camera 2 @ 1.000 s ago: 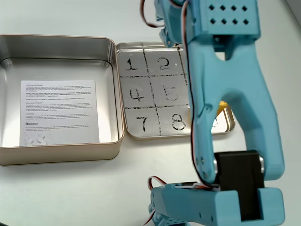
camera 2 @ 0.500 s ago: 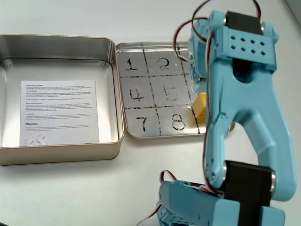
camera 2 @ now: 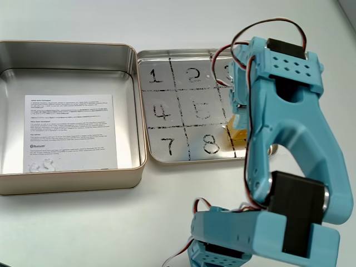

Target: Grasp a lego block and put it in the bin.

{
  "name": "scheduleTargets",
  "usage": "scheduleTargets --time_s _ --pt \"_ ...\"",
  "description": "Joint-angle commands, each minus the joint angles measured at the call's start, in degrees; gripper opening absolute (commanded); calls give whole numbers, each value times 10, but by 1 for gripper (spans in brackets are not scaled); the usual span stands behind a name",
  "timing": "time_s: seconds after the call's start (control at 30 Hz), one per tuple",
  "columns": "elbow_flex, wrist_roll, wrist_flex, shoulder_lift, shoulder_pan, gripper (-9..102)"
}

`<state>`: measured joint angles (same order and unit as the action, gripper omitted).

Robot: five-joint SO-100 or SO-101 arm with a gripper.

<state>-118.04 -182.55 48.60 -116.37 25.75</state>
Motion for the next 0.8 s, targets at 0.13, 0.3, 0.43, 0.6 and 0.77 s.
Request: scheduleTargets --time_s 0.13,0.3,0.43,0.6,0.77 --pt "-6 -32 -17 15 19 30" --pt "-8 -25 -22 22 27 30" --pt "-9 -18 -25 28 28 30" --pt "-9 -15 -40 44 27 31" --pt "-7 -11 -67 73 33 31"
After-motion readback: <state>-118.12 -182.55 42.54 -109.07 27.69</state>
